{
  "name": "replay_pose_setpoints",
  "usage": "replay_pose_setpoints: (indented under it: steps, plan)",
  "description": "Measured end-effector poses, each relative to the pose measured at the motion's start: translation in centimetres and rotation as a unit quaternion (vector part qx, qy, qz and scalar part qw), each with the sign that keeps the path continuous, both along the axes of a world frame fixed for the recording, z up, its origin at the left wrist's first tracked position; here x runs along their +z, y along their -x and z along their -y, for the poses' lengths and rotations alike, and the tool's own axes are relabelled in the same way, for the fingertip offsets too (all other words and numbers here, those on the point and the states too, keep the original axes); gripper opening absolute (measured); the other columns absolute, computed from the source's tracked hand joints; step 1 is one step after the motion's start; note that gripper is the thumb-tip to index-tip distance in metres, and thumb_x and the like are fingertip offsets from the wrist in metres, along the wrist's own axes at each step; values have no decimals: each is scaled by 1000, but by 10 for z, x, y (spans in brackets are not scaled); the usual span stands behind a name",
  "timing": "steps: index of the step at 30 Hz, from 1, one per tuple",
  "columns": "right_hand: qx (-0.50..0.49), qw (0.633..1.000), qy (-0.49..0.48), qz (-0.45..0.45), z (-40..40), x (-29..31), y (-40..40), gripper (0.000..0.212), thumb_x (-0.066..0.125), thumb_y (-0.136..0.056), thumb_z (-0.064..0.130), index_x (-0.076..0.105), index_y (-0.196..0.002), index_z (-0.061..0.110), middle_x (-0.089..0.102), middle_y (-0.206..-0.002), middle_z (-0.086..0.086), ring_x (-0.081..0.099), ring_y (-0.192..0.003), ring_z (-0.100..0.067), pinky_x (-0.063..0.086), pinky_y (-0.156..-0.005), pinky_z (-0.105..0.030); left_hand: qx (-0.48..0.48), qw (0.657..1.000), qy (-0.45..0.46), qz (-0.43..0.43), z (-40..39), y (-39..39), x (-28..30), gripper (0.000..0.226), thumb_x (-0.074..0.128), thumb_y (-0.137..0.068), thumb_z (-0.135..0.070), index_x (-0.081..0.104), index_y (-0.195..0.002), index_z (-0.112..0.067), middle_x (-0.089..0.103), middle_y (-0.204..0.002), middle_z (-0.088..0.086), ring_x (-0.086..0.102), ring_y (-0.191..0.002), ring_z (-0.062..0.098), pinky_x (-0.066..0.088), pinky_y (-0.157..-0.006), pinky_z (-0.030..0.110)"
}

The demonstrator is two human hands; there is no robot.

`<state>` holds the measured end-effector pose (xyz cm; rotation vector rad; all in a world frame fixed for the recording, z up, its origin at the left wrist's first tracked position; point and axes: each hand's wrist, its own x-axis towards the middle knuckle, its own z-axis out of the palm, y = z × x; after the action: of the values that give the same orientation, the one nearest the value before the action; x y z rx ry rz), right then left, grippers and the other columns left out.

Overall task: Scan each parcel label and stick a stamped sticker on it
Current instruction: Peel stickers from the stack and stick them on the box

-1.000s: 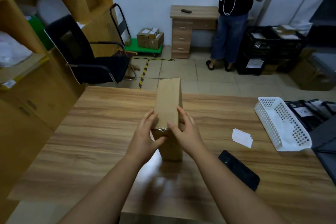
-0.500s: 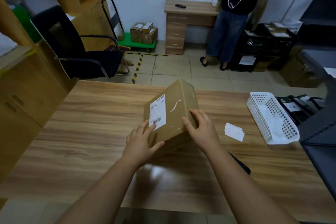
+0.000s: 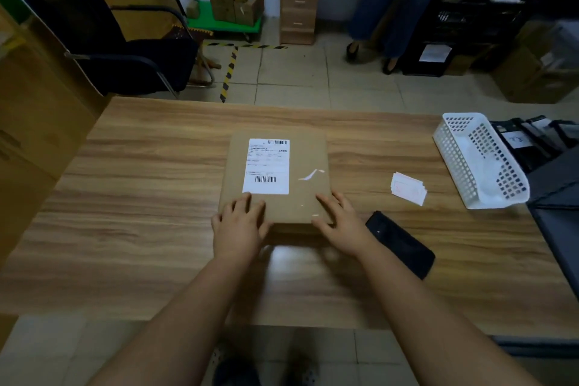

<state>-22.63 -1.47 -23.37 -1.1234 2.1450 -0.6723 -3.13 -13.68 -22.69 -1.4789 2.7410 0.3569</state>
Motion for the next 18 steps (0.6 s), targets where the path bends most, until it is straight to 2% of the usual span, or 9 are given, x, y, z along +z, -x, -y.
replay_pose_setpoints:
  steps: [3,5,7,9,11,13,18]
  plan:
    - [-39,996,20,-72,-23,2,25,53,59,-95,41,47,-144,25,35,-153,-4,34,-140,-21,28,-113,-32,3,1000,0,1,-3,3,-3,48,53,-93,-51,48,-137,-32,33,-155,-1,35,-136,27,32,-103,45]
    - [-85,987,2,-135,-50,0,44,52,59,-94,44,49,-143,28,39,-147,-4,35,-137,-23,31,-110,-35,8,1000,-3,0,-5,4,-4,48,52,-95,-46,47,-139,-29,31,-156,0,33,-138,28,30,-106,45]
    - [-72,978,-77,-181,-81,-7,58,63,60,-90,52,40,-147,34,28,-154,-4,25,-143,-25,29,-113,-40,8,1000,-3,1,-10,6,-5,47,51,-96,-43,46,-140,-28,31,-157,2,31,-139,29,29,-109,45]
    - [-21,962,-194,-191,-106,-18,64,76,55,-90,59,18,-154,41,5,-162,-3,7,-148,-27,20,-119,-44,3,1000,-7,3,-16,10,-5,46,50,-97,-42,46,-140,-27,31,-157,3,31,-140,30,29,-110,45]
    - [16,946,-257,-199,-118,-30,64,78,47,-93,59,1,-154,46,-6,-163,-4,0,-149,-30,10,-120,-46,-3,1000,-12,9,-22,12,-5,47,50,-97,-42,45,-141,-27,31,-157,3,30,-140,30,28,-112,44]
    - [24,942,-258,-215,-122,-36,64,72,43,-96,56,-1,-153,48,-3,-163,-6,6,-148,-30,9,-119,-46,-7,1000,-11,10,-27,12,-6,48,51,-97,-41,45,-142,-27,30,-158,4,29,-141,30,27,-113,44]
    - [5,950,-216,-224,-129,-34,70,71,48,-92,59,13,-152,47,21,-157,-4,25,-139,-26,23,-111,-44,-1,999,-37,16,-33,10,-6,53,50,-97,-43,37,-147,-28,22,-161,1,19,-146,29,21,-117,44]
